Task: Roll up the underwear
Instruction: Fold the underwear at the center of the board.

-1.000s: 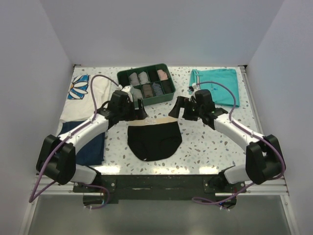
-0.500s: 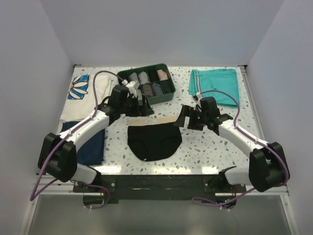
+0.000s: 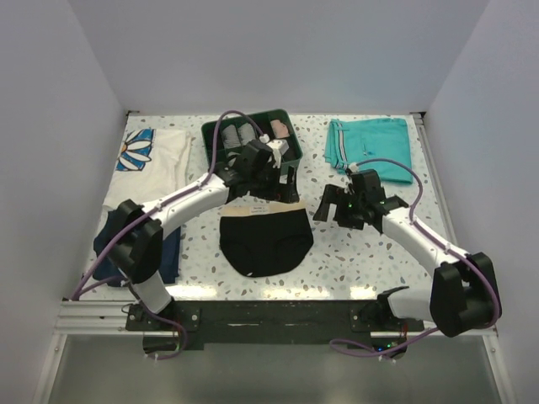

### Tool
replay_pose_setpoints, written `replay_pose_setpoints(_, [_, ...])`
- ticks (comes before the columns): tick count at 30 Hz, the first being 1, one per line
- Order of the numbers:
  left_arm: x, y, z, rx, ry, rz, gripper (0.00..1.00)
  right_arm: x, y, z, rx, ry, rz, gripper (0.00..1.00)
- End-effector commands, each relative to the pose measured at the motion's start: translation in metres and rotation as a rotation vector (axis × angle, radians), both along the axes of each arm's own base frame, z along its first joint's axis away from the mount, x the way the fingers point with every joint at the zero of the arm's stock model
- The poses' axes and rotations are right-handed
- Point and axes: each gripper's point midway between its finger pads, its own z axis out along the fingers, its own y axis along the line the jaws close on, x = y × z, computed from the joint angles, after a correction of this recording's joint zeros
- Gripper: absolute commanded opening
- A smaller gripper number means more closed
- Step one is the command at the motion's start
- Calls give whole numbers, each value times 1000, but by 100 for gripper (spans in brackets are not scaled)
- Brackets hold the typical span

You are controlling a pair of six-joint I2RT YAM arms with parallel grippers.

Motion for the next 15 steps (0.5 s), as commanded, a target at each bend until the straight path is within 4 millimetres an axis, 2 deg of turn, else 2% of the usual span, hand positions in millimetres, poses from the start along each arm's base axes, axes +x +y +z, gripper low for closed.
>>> replay_pose_setpoints(1, [23, -4, 9, 49, -46, 38, 100, -10, -26, -12, -70, 38, -52, 95])
replay_pose_setpoints(3, [27, -6, -3, 82, -24, 40, 100, -15, -29, -20, -62, 62, -63, 95])
replay_pose_setpoints(4, [34, -11, 3, 78, -37, 40, 100, -13, -31, -21, -45, 56, -74, 92])
replay_pose_setpoints(6, [36, -16, -12, 113, -9, 36, 99, -18, -26, -27, 4, 75, -77, 86])
replay_pose_setpoints(7, [40, -22, -7, 108, -23, 35, 97, -14, -23, -26, 29, 61, -80, 84])
replay_pose_setpoints(8, [39, -25, -10, 118, -14, 31, 93, -15, -19, -27, 56, 65, -76, 76])
replay_pose_setpoints(9, [40, -27, -20, 133, 3, 29, 90, -19, -17, -33, 76, 83, -84, 74])
replay_pose_setpoints(10, [42, -34, -16, 137, -10, 30, 87, -14, -14, -32, 100, 61, -84, 72])
replay_pose_setpoints(12, [41, -36, -32, 181, 21, 35, 82, -19, -8, -37, 151, 87, -89, 66])
replay_pose_setpoints(13, [42, -38, -32, 194, 23, 37, 80, -15, -4, -37, 175, 69, -85, 64])
replay_pose_setpoints(15, [42, -40, -44, 225, 37, 43, 73, -20, 2, -42, 215, 93, -81, 61])
